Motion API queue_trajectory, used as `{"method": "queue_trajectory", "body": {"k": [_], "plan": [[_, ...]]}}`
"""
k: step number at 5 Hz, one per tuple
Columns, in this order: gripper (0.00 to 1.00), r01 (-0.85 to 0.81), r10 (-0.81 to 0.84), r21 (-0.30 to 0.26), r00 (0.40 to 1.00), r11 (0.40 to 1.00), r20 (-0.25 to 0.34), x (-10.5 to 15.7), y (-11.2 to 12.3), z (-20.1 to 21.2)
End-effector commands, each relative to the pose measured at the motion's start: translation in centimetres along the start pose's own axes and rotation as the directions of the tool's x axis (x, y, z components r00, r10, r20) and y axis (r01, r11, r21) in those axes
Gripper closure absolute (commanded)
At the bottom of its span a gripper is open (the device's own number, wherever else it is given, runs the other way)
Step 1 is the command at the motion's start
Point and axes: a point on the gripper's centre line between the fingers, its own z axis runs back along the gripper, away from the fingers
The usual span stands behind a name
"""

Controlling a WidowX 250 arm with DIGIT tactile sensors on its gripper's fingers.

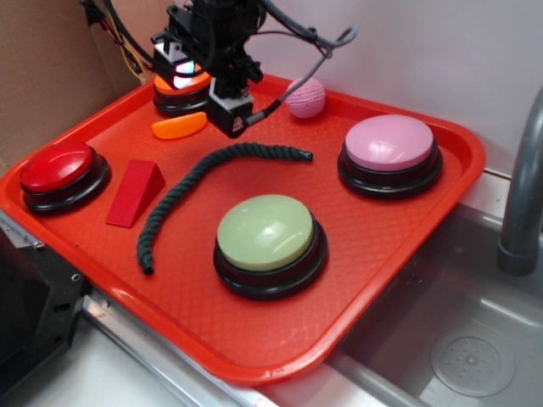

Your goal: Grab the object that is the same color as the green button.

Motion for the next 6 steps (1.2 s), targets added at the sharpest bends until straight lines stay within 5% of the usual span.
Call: {"method": "queue_trajectory", "body": {"k": [1,2,4,5,6], "plan": [[0.0,0.049,-0.049,-0.104,0.999,0.993,0.006,1.1,0.7,-3.2],[0.0,0.136,-0.126,-0.232,0.99,0.963,0.059,1.3,0.8,-3.9],[0.0,0.137,-0.135,-0.245,0.991,0.96,0.025,1.3,1.3,-5.6],[1.0,0.078,-0.084,-0.216,0.996,0.973,-0.019,1.0,1.7,-6.2],[1.0,0.06,-0.068,-0.208,0.997,0.976,-0.031,1.0,1.9,-6.4]]}}
